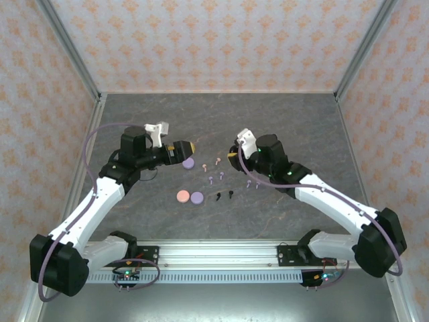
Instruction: Insert the wireless bluetooth earbuds into the charging case
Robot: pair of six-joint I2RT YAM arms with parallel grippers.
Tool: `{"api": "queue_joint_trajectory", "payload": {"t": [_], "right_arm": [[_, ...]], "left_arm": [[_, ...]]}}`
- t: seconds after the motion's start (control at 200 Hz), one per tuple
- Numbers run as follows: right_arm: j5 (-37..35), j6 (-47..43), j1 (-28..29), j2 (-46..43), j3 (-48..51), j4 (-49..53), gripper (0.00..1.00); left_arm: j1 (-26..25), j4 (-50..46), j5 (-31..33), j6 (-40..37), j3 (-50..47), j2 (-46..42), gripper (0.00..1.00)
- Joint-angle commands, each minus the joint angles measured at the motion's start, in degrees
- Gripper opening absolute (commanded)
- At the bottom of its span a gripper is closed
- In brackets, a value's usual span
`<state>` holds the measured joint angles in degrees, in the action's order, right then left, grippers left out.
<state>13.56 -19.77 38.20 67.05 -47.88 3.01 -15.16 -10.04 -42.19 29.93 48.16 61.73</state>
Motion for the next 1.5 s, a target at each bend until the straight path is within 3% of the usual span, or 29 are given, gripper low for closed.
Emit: {"api": "queue_joint_trajectory", "payload": {"t": [0.0, 0.275, 0.656, 1.096, 1.491], "right_arm": [[0.07, -8.06, 1.73, -2.89, 0.44, -5.37, 0.46], [5.22, -17.61, 3.03, -4.91, 0.94, -8.20, 0.45], [6.92, -19.59, 3.46, -4.57, 0.92, -8.21, 0.45], [7.10, -19.61, 3.64, -4.30, 1.73, -9.22, 0.45], [7.73, -19.48, 3.64, -3.77, 1.47, -10.05, 0.45]], "left_arm": [[-2.04, 1.27, -5.78, -1.19, 3.55, 0.56, 0.93], [-8.04, 2.62, -6.86, -0.45, 8.37, 4.11, 0.85], [-13.33, 3.74, -6.14, -0.83, 12.84, 10.28, 0.67], [-16.51, 4.32, -5.88, -0.80, 15.01, 14.75, 0.45], [-17.06, 3.60, -6.63, -1.71, 14.95, 16.08, 0.35]]}}
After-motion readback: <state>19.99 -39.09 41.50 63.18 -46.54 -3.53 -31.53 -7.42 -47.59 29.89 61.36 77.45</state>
